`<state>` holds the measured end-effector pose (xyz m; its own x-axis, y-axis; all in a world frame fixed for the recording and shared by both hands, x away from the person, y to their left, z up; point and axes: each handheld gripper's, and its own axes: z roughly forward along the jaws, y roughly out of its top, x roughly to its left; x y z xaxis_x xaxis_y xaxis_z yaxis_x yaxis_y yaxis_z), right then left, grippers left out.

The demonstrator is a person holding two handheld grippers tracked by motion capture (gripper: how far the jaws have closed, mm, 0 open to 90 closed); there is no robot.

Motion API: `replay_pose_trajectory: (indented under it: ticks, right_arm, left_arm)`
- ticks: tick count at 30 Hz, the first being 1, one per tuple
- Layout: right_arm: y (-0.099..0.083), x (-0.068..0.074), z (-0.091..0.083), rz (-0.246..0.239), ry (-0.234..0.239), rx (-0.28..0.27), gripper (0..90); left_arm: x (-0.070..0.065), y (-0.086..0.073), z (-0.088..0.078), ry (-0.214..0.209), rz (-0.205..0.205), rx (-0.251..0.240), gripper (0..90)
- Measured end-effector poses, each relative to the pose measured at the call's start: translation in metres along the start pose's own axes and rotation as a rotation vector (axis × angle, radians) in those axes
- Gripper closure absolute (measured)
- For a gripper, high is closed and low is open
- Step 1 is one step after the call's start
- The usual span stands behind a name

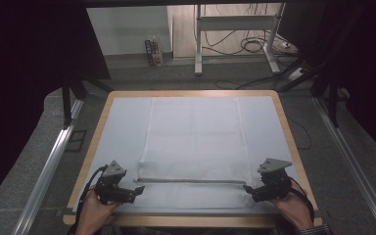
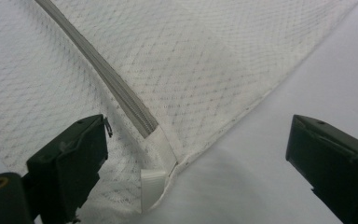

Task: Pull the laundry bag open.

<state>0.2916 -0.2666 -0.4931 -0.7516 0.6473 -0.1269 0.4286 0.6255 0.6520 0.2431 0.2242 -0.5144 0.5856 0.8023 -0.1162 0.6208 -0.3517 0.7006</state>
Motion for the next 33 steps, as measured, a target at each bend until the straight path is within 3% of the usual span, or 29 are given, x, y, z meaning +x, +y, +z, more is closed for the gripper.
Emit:
replay_pose_trajectory:
  ticks: [3, 8, 10, 17, 25, 29, 33]
  right_arm:
    - [0.000, 0.000, -0.003, -0.001, -0.005, -0.012, 1.5]
    - [-0.002, -0.001, -0.011, 0.046, -0.007, -0.034, 0.0]
    - [-0.004, -0.001, -0.014, 0.044, -0.020, -0.044, 0.0]
    - [-0.009, -0.002, -0.020, 0.040, -0.047, -0.036, 0.0]
    - [-0.029, -0.009, -0.030, 0.110, -0.069, -0.055, 0.0]
    - [-0.041, -0.011, -0.031, 0.159, -0.047, -0.061, 0.0]
    - [-0.047, -0.012, -0.032, 0.174, -0.033, -0.067, 0.0]
  left_arm:
    - [-0.001, -0.001, -0.006, 0.003, 0.004, -0.010, 5.3]
    - [-0.004, -0.008, -0.014, 0.074, 0.041, -0.005, 4.7]
    - [-0.004, -0.010, -0.015, 0.082, 0.043, -0.006, 4.7]
    - [0.001, -0.024, -0.029, 0.168, 0.052, -0.032, 4.0]
    - [0.008, -0.039, -0.038, 0.218, 0.021, -0.050, 1.3]
    - [0.011, -0.046, -0.038, 0.236, 0.007, -0.046, 0.0]
    - [0.012, -0.049, -0.036, 0.250, 0.001, -0.027, 0.0]
